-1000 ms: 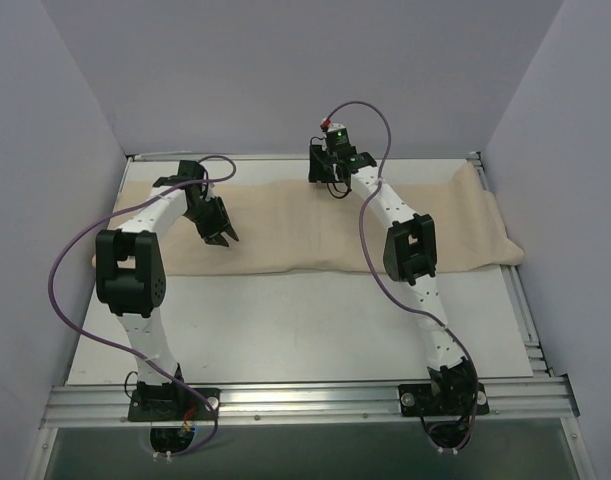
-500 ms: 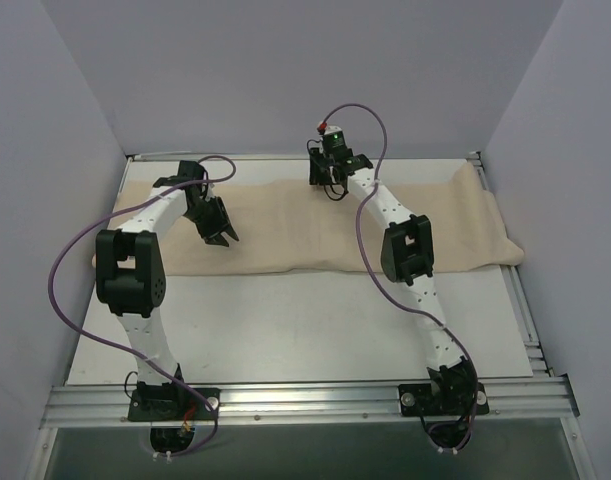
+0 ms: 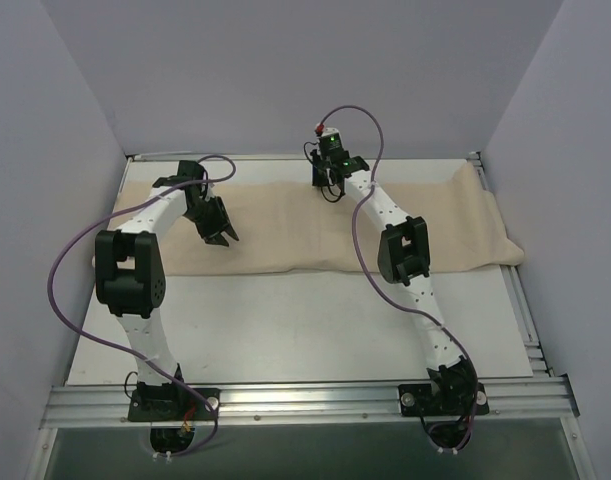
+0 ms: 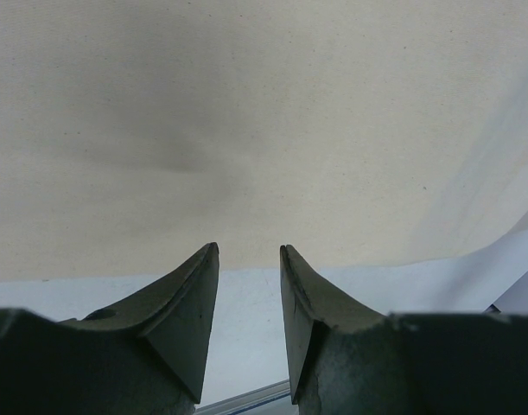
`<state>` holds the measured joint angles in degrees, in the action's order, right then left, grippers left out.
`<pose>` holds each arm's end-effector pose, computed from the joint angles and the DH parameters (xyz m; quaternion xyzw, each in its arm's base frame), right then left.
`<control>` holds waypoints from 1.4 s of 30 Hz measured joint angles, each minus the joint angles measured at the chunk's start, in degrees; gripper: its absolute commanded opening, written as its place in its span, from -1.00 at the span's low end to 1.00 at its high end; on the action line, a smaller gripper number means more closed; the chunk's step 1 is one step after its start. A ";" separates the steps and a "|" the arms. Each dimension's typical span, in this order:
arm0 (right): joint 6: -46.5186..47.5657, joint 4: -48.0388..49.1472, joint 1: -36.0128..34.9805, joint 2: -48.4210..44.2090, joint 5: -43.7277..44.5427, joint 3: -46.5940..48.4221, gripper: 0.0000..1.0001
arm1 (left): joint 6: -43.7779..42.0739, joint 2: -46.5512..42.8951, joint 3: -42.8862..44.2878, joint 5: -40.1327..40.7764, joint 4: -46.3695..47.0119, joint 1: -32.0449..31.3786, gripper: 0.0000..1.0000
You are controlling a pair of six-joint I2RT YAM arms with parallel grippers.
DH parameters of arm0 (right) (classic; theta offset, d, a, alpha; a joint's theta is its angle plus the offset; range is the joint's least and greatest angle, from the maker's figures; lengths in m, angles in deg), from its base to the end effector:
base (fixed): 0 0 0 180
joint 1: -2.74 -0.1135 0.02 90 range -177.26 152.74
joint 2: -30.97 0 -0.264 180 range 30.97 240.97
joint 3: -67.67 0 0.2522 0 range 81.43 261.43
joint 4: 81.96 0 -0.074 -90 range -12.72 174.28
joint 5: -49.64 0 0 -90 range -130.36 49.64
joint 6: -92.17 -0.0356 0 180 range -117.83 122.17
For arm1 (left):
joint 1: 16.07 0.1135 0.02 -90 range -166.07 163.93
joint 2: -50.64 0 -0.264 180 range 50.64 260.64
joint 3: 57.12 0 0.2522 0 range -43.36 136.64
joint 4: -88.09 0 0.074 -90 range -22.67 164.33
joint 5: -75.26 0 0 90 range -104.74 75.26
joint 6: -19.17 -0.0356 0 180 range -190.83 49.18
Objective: Open and lay out the surgical kit
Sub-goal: Open the surgical kit at the center of the board.
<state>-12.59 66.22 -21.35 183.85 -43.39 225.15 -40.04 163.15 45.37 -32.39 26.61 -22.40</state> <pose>0.5504 0.2482 0.2040 -0.0831 0.8494 0.1944 0.4835 0.4000 -0.0552 0.2112 -0.1825 0.9584 -0.1941 0.1024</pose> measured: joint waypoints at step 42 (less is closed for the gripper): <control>-1.75 -18.40 -13.90 -59.63 -24.02 -75.56 -0.48 | 6.29 -18.18 0.17 8.22 -7.10 0.39 -0.12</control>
<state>-14.34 47.82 -35.26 124.23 -67.41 149.59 -33.74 144.97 45.54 -24.17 19.50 -22.00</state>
